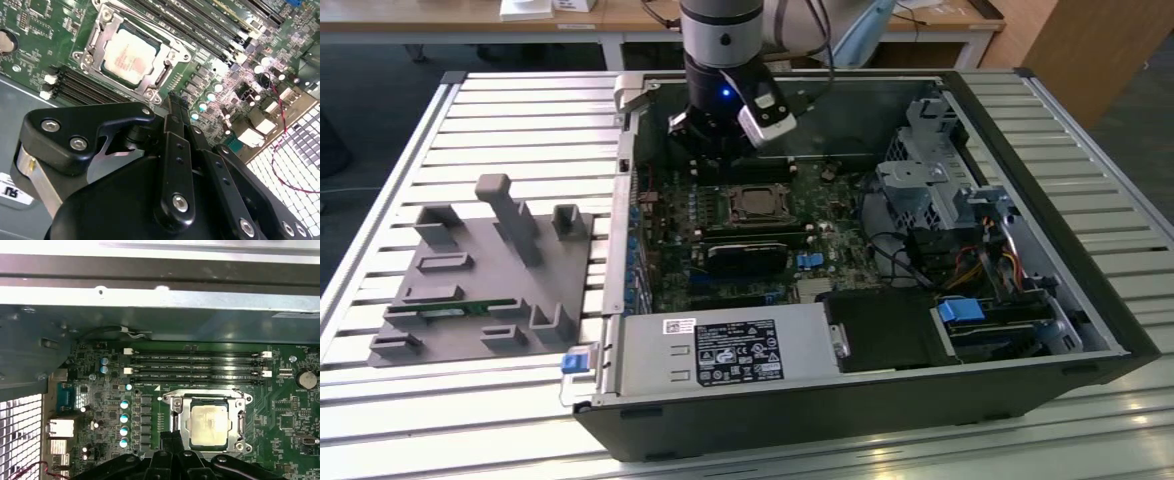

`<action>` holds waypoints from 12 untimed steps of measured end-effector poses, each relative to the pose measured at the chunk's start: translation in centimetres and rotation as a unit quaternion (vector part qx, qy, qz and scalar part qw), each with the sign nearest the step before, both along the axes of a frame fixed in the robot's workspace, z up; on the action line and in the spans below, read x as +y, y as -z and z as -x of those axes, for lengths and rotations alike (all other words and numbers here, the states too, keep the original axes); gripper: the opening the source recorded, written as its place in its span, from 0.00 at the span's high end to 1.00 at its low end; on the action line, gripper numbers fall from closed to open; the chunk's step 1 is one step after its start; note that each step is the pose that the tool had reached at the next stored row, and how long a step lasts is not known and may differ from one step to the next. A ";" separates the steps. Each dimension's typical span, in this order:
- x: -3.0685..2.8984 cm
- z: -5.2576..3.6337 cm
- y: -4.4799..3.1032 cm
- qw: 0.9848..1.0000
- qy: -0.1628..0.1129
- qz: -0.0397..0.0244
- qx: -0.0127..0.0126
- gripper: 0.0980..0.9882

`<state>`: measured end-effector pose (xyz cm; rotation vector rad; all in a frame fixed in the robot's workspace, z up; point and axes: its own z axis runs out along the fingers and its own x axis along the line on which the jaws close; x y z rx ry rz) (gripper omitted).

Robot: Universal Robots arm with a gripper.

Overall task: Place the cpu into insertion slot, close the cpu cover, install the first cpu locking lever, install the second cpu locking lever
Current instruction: 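Install the first cpu locking lever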

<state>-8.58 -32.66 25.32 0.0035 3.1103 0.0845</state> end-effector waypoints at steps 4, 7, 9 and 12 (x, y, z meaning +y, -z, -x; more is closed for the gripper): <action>0.01 0.78 0.00 1.000 0.000 -0.001 0.000 0.99; 0.13 0.94 -0.05 1.000 0.000 -0.001 0.000 0.99; 0.35 1.00 -0.10 1.000 0.000 -0.001 0.000 0.99; 0.89 1.17 -0.12 1.000 0.000 -0.001 0.000 0.99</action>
